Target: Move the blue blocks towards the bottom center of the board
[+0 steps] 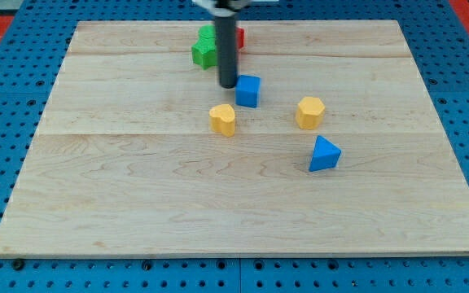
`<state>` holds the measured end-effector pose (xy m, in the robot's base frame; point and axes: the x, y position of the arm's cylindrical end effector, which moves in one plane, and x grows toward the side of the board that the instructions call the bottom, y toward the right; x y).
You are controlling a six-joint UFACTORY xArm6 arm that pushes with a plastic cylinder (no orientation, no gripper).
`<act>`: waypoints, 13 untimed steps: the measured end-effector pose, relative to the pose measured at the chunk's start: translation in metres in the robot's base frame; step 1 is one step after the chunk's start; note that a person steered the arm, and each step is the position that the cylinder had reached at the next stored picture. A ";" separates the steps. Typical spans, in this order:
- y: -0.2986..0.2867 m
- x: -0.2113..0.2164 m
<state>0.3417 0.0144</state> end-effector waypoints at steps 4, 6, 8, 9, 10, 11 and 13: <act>0.047 0.085; 0.099 0.165; 0.067 0.182; 0.086 0.213; 0.128 0.253; 0.062 0.234; 0.165 0.221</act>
<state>0.5631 0.1795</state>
